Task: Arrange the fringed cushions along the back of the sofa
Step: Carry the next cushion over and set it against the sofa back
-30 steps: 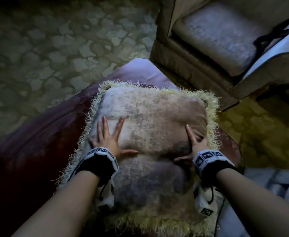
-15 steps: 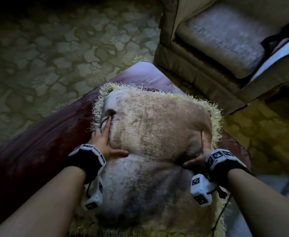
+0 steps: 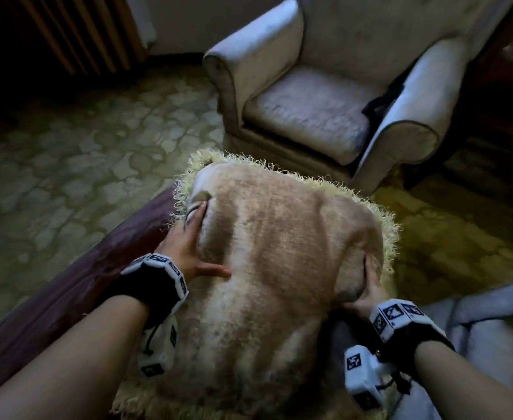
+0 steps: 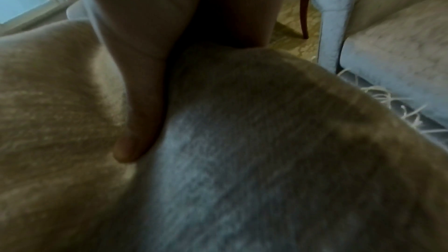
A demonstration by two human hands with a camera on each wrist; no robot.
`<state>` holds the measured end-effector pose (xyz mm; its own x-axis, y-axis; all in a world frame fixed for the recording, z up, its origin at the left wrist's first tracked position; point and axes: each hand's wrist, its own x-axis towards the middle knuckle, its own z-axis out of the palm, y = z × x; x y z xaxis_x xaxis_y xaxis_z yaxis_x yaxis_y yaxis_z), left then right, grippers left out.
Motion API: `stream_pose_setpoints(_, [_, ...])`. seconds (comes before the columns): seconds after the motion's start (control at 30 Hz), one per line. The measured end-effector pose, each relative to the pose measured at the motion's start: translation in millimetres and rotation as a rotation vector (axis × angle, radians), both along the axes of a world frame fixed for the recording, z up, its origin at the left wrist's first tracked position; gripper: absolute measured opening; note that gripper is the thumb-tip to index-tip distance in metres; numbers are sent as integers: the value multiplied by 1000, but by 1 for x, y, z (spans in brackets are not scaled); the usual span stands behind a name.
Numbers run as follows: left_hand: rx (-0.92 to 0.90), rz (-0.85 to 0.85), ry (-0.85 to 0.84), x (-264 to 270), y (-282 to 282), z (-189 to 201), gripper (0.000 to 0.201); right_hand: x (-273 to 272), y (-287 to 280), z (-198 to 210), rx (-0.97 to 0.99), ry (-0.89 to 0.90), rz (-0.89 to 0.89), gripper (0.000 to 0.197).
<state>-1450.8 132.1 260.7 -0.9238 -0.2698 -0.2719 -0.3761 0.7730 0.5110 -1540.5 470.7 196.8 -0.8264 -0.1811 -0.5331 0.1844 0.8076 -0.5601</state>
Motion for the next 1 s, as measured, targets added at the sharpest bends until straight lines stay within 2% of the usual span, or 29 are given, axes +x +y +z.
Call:
stream_pose_setpoints(0.07, [2,-61,36,-29,40,25,151,-13,45,33,-17,10,-50,130])
stream_pose_setpoints(0.27, [8,-266,178,-126,208,74,163,-33,219,126,-3,175,-332,131])
stream_pose_setpoints(0.5, [122,-612,264,-193,447,117,158,19,433,183,49,356,-715,137])
stream_pose_setpoints(0.6, [151,-783,266,-205,549,125,147,60,507,188,99,462,-901,139])
stream_pose_setpoints(0.73, [154,-1003,229,-210,676,122,145,123,577,181,149,438,-1169,139])
stream_pose_setpoints(0.87, [165,-1244,155,-206,787,107,148,176,615,161,206,369,-1496,140])
stream_pose_setpoints(1.0, [182,-1457,74,-198,879,82,146,212,637,143,271,275,-1719,139])
